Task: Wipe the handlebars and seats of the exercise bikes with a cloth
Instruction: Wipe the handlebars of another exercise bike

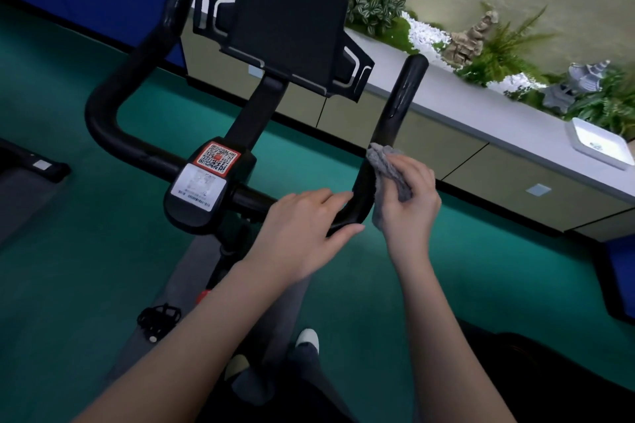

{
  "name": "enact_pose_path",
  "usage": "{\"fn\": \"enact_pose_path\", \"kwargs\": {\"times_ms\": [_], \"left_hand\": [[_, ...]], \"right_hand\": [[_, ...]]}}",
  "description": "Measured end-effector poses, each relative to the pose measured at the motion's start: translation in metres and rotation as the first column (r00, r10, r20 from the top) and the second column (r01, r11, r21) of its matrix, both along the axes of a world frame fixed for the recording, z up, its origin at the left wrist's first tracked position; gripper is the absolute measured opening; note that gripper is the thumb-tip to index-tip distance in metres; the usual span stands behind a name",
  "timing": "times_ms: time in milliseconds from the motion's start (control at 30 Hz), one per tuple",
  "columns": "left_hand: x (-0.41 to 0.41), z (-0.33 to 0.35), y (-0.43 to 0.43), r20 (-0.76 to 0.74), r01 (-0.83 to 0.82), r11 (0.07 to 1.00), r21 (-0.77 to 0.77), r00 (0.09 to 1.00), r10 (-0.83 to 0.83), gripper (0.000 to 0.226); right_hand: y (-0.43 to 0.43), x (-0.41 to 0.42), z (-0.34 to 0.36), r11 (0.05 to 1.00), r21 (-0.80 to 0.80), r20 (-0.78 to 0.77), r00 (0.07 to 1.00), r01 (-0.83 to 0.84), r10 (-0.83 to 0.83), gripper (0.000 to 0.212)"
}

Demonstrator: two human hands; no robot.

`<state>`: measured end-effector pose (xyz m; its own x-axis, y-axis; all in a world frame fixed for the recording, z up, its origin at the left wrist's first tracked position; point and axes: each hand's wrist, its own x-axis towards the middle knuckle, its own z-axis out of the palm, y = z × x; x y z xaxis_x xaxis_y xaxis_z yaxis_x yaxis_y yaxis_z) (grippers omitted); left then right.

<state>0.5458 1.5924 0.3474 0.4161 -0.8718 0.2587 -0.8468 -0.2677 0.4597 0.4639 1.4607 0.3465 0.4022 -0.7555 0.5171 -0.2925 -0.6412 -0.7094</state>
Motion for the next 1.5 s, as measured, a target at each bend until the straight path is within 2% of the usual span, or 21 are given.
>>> {"fn": "enact_pose_path", "kwargs": {"times_ms": [100,233,367,500,633,700,767,867,967,1033,1100,1267,1333,1400,1500], "left_hand": [[-0.008,-0.004,-0.019,0.013,-0.043,0.999,0.021,0.999,0.043,0.06],[-0.012,-0.01,-0.03,0.02,-0.108,0.994,0.015,0.994,0.107,0.059],[-0.016,-0.013,-0.03,0.055,-0.175,0.984,-0.028,0.983,0.176,0.057],[-0.017,-0.01,-0.029,0.088,-0.206,0.976,-0.067,0.973,0.211,0.054],[-0.014,-0.009,-0.026,0.078,-0.172,0.98,-0.104,0.981,0.18,0.052],[-0.011,-0.008,-0.021,0.04,-0.152,0.98,-0.131,0.987,0.158,0.049],[-0.007,-0.008,-0.017,0.007,-0.122,0.982,-0.145,0.992,0.124,0.046],[-0.003,-0.008,-0.01,0.002,-0.08,0.981,-0.175,0.997,0.082,0.038],[-0.001,-0.008,-0.006,0.0,-0.083,0.982,-0.169,0.996,0.084,0.036],[-0.001,-0.008,-0.005,-0.013,-0.109,0.981,-0.159,0.994,0.109,0.033],[-0.002,-0.007,-0.005,-0.022,-0.151,0.975,-0.161,0.989,0.149,0.031],[-0.004,-0.006,-0.004,-0.097,-0.168,0.974,-0.154,0.983,0.154,0.032],[-0.003,-0.005,-0.004,-0.109,-0.176,0.973,-0.148,0.981,0.161,0.031],[-0.004,-0.004,-0.004,-0.098,-0.187,0.972,-0.14,0.98,0.174,0.029],[-0.004,-0.004,-0.004,-0.078,-0.192,0.973,-0.127,0.98,0.183,0.027]], "right_hand": [[-0.008,-0.003,0.003,0.998,0.06,0.087,0.996,0.007,-0.013,0.024],[0.0,-0.025,-0.007,0.998,0.05,0.147,0.989,-0.033,0.026,0.025],[0.011,-0.027,-0.022,0.989,0.096,0.115,0.988,-0.115,0.103,0.023],[-0.012,-0.011,-0.013,0.993,0.075,0.084,0.993,-0.089,0.082,0.024],[-0.043,0.006,0.011,0.992,0.065,0.0,0.995,-0.104,0.104,0.025],[-0.049,0.005,0.024,0.98,0.087,-0.021,0.984,-0.177,0.179,0.027],[-0.046,0.001,0.035,0.943,0.076,-0.079,0.941,-0.323,0.328,0.029],[-0.032,-0.001,0.041,0.829,0.095,-0.283,0.784,-0.551,0.553,0.025],[-0.025,0.007,0.041,0.76,0.139,-0.497,0.619,-0.636,0.608,0.024],[-0.028,0.012,0.043,0.729,0.113,-0.58,0.551,-0.675,0.6,0.023],[-0.036,0.017,0.048,0.725,0.06,-0.636,0.533,-0.686,0.557,0.021],[-0.069,0.039,0.063,0.87,-0.085,-0.66,0.681,-0.486,0.316,0.02],[-0.066,0.041,0.064,0.884,-0.092,-0.644,0.704,-0.459,0.298,0.022],[-0.05,0.036,0.061,0.84,-0.029,-0.643,0.653,-0.543,0.4,0.023],[-0.032,0.027,0.053,0.722,0.07,-0.695,0.486,-0.688,0.53,0.022]]}}
